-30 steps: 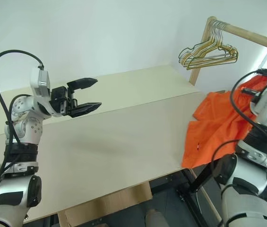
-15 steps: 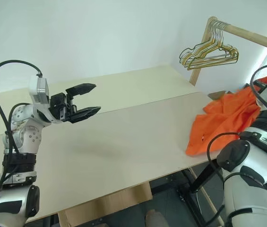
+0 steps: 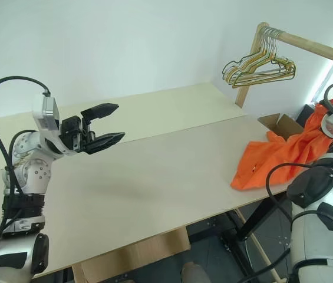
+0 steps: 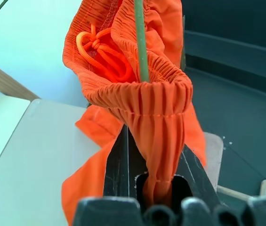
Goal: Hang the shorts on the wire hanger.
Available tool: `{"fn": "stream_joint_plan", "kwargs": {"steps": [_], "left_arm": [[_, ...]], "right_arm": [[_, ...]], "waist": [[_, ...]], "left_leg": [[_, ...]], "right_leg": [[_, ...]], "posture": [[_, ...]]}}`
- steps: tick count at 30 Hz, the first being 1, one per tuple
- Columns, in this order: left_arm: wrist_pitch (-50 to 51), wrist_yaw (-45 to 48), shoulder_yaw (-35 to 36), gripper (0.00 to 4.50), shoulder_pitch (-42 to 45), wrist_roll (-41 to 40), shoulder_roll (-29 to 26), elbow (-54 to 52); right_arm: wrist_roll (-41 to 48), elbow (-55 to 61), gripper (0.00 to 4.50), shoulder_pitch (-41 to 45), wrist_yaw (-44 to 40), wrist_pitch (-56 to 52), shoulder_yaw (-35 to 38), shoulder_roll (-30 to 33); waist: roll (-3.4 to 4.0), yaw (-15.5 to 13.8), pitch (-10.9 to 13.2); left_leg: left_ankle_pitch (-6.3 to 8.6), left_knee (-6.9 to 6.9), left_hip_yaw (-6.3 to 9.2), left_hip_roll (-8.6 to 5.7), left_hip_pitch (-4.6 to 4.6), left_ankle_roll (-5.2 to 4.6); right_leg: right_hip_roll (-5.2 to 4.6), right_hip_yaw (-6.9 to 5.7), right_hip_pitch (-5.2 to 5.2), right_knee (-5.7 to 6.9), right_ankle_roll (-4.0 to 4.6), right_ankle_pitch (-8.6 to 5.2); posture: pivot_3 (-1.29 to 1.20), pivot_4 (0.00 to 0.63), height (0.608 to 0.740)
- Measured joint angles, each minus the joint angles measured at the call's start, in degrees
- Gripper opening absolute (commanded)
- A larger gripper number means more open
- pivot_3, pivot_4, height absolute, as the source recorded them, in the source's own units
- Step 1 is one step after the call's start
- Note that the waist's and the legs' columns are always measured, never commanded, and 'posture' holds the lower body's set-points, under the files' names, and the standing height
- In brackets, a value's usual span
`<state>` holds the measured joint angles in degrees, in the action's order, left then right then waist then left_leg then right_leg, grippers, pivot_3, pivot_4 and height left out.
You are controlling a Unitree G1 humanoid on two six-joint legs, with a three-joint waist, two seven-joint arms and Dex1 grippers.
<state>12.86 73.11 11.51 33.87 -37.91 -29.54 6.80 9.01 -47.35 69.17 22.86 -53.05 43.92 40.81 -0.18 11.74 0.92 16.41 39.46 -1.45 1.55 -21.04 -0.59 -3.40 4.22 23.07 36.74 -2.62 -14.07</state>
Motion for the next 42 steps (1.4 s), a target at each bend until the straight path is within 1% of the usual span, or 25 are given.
{"fn": "stream_joint_plan", "kwargs": {"steps": [2,7,9,11,12,14,15,16,19,21,25,30,32,34,36,39,42], "left_arm": [[0.82,-0.05,1.13,4.49,-0.10,-2.85,0.80,-0.89],[1.14,-0.51,1.25,4.49,-0.10,-4.51,0.82,-1.96],[1.16,-0.55,1.25,4.50,-0.10,-4.99,0.84,-2.13],[1.16,-0.56,1.26,4.50,-0.13,-5.02,0.84,-2.36],[1.16,-0.57,1.25,4.50,-0.16,-5.02,0.84,-2.38],[1.15,-0.57,1.26,4.50,-0.62,-5.01,0.84,-2.51],[1.15,-0.59,1.25,4.50,-0.88,-5.00,0.84,-2.52],[1.15,-0.61,1.23,4.50,-1.01,-4.98,0.85,-2.52],[1.12,-0.70,1.21,4.50,-1.19,-4.95,0.85,-2.53],[1.02,-0.75,1.19,4.50,-1.21,-4.92,0.84,-2.53],[0.69,-0.73,1.02,4.50,-1.20,-4.62,0.84,-2.53],[-0.01,-0.67,0.81,4.50,-1.20,-4.19,0.88,-2.52],[-0.05,-0.63,0.80,4.50,-1.20,-4.20,0.94,-2.51],[-0.05,-0.62,0.79,4.50,-1.20,-4.20,1.00,-2.51],[-0.06,-0.61,0.82,4.50,-1.21,-4.21,1.01,-2.51],[-0.06,-0.68,0.83,4.50,-1.27,-4.22,1.01,-2.59],[-0.06,-1.30,1.13,4.50,-3.22,-4.21,0.48,-3.93]], "right_arm": [[0.27,0.10,0.00,0.14,1.22,-0.49,-0.97,-0.77],[-0.13,0.58,0.00,0.20,3.19,-1.55,-4.71,-1.61],[-0.91,1.10,0.63,-0.48,3.84,-1.74,-6.55,-1.64],[-1.23,1.25,1.11,-1.37,5.06,-2.22,-7.31,-2.06],[-1.52,1.25,1.56,-1.94,5.69,-2.26,-7.61,-2.34],[-2.21,1.24,2.21,-2.41,6.54,-2.41,-8.70,-2.60],[-2.58,1.26,2.63,-2.40,6.96,-2.41,-9.34,-2.61],[-2.79,1.40,2.90,-2.40,7.33,-2.41,-9.70,-2.61],[-3.99,3.56,3.97,-2.40,8.62,-2.41,-11.31,-3.17],[-5.25,6.27,4.44,-2.44,9.18,-2.41,-12.90,-3.74],[-8.04,12.94,4.44,-3.32,10.49,-2.44,-16.84,-4.89],[-11.06,20.21,4.44,-5.48,9.84,-2.40,-21.31,-5.66],[-13.99,22.41,4.44,-6.60,10.17,-0.94,-24.32,-5.39],[-17.36,23.33,4.44,-7.90,10.27,2.63,-28.12,-4.56],[-19.85,24.34,4.44,-9.68,9.53,8.40,-31.42,-3.72],[-20.59,24.48,4.44,-10.44,6.77,14.84,-33.84,-3.85],[-20.81,25.53,4.44,-11.80,-0.04,20.13,-37.30,-4.81]], "waist": [[0.00,0.01,0.00],[0.00,-0.01,0.00],[0.00,-0.03,0.00],[0.00,-0.03,0.00],[0.00,-0.04,0.00],[0.08,-0.08,0.05],[0.09,-0.09,0.06],[0.09,-0.12,0.06],[0.10,-0.20,0.06],[0.11,-0.25,0.06],[0.11,-0.42,0.07],[0.11,-0.82,0.07],[0.11,-1.01,0.07],[0.11,-1.22,0.07],[0.11,-1.35,0.07],[0.11,-1.31,0.07],[0.11,-1.25,0.07]], "left_leg": [[0.00,0.00,0.00,0.01,-0.01,0.00],[0.00,-0.01,0.00,0.01,0.00,0.00],[0.00,-0.01,0.01,0.01,0.00,0.00],[0.00,-0.01,0.00,0.01,0.00,0.00],[0.00,-0.01,-0.01,0.00,-0.01,0.00],[0.00,-0.01,-0.01,-0.01,0.00,0.00],[0.00,-0.02,-0.01,-0.01,0.00,0.00],[0.00,-0.02,0.01,-0.01,-0.01,0.00],[0.00,-0.02,0.01,-0.01,-0.01,0.00],[0.00,-0.02,0.00,-0.01,0.00,0.00],[0.00,-0.03,0.02,0.00,-0.01,0.00],[0.00,-0.03,0.02,-0.01,-0.01,0.00],[0.00,-0.03,0.02,0.00,-0.01,0.00],[0.00,-0.03,0.00,-0.01,-0.01,0.00],[0.00,-0.03,0.00,-0.01,-0.01,0.00],[0.00,-0.03,-0.01,-0.01,0.00,0.00],[0.00,-0.04,-0.02,0.00,0.03,0.00]], "right_leg": [[0.00,0.01,0.00,-0.02,-0.01,0.01],[0.01,0.01,-0.01,-0.01,-0.01,0.01],[0.02,0.00,-0.02,-0.01,-0.01,0.01],[0.02,0.01,-0.01,-0.02,-0.01,0.01],[0.01,0.02,-0.01,-0.02,-0.01,0.01],[0.00,0.03,0.02,-0.02,-0.01,0.00],[0.00,0.03,0.03,-0.01,-0.01,0.01],[0.01,0.01,0.03,-0.02,-0.01,0.00],[0.00,0.02,0.04,-0.02,-0.01,0.01],[0.00,0.02,0.04,-0.02,-0.01,0.01],[0.01,0.01,0.05,-0.03,-0.01,0.01],[0.00,0.01,0.06,-0.03,-0.02,0.01],[0.00,0.01,0.07,-0.04,-0.02,0.01],[0.00,0.02,0.08,-0.04,-0.03,0.01],[0.00,0.02,0.07,-0.05,-0.03,0.01],[0.01,0.04,0.07,-0.04,-0.03,0.01],[0.04,0.10,0.07,-0.02,-0.03,0.01]], "posture": [[-0.11,0.000,0.740],[-0.10,0.000,0.740],[-0.10,0.000,0.740],[-0.10,0.000,0.740],[-0.10,0.000,0.740],[-0.10,0.000,0.740],[-0.10,0.000,0.740],[-0.10,0.000,0.740],[-0.10,0.000,0.740],[-0.10,0.000,0.740],[-0.11,0.000,0.740],[-0.11,0.000,0.740],[-0.10,0.000,0.740],[-0.09,0.000,0.740],[-0.08,0.000,0.740],[-0.06,0.000,0.740],[-0.04,0.000,0.740]]}}
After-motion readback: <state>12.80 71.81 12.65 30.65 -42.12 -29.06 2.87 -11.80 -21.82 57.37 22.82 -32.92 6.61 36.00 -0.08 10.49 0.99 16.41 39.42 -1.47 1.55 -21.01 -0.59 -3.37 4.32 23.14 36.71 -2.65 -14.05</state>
